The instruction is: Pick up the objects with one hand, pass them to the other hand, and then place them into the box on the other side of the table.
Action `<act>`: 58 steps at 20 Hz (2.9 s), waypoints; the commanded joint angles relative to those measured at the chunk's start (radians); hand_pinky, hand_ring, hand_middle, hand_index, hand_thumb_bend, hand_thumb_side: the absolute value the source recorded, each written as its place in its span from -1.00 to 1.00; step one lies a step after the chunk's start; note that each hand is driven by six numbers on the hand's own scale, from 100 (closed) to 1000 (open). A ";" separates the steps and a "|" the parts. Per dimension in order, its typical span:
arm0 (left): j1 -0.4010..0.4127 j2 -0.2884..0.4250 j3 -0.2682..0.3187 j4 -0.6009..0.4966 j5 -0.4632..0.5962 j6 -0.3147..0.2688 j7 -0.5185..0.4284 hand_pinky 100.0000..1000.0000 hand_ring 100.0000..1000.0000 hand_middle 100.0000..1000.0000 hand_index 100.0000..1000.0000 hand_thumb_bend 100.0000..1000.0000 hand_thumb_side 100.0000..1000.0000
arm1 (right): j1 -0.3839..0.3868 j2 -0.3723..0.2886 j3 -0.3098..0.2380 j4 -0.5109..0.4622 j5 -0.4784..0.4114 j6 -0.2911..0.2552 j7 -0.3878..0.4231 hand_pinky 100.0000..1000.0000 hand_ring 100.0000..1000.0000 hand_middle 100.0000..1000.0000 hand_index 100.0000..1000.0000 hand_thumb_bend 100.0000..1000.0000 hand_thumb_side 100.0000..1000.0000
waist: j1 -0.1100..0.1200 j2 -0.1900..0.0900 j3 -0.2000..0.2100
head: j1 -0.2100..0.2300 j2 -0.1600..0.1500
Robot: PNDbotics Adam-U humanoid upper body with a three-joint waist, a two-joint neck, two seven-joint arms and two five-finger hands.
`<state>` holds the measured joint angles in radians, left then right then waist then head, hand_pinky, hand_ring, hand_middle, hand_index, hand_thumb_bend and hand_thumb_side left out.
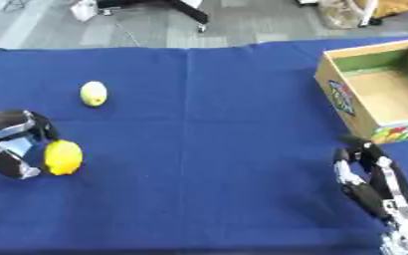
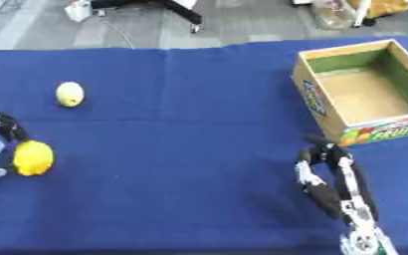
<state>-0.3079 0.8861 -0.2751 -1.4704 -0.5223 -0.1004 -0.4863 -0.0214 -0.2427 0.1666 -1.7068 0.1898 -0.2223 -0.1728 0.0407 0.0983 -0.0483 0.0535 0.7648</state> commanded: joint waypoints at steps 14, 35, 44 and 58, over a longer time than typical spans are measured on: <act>0.026 -0.006 0.048 -0.068 0.047 0.045 0.182 0.22 -0.07 -0.19 -0.01 -0.69 -1.00 | -0.009 -0.006 -0.004 -0.008 0.000 0.000 0.002 0.53 -0.15 -0.14 0.50 -1.00 -0.22 | 0.002 -0.022 0.004 | 0.002 0.005; -0.018 -0.392 0.230 -0.361 0.702 0.106 0.289 0.12 -0.13 -0.25 -0.11 -1.00 -1.00 | -0.118 -0.011 0.081 -0.136 0.023 -0.030 0.075 0.53 -0.13 -0.12 0.48 -1.00 -0.41 | -0.020 -0.026 0.020 | -0.012 0.005; -0.034 -0.513 0.193 -0.399 0.919 0.108 0.240 0.14 -0.11 -0.24 -0.09 -1.00 -1.00 | -0.281 -0.080 0.161 -0.282 0.096 -0.071 0.180 0.52 -0.10 -0.10 0.48 -1.00 -0.68 | -0.025 -0.029 0.025 | -0.015 0.005; -0.025 -0.489 0.109 -0.394 0.964 0.161 0.132 0.15 -0.09 -0.23 -0.08 -1.00 -1.00 | -0.495 -0.173 0.233 -0.293 0.244 -0.285 0.303 0.48 0.00 -0.01 0.59 -0.97 -0.93 | -0.030 -0.032 0.034 | -0.009 0.005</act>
<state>-0.3251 0.3692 -0.1611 -1.8524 0.4372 0.0571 -0.3442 -0.4991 -0.3912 0.4018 -1.9786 0.4176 -0.4890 0.1268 0.0230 0.0942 -0.0160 0.0427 0.7693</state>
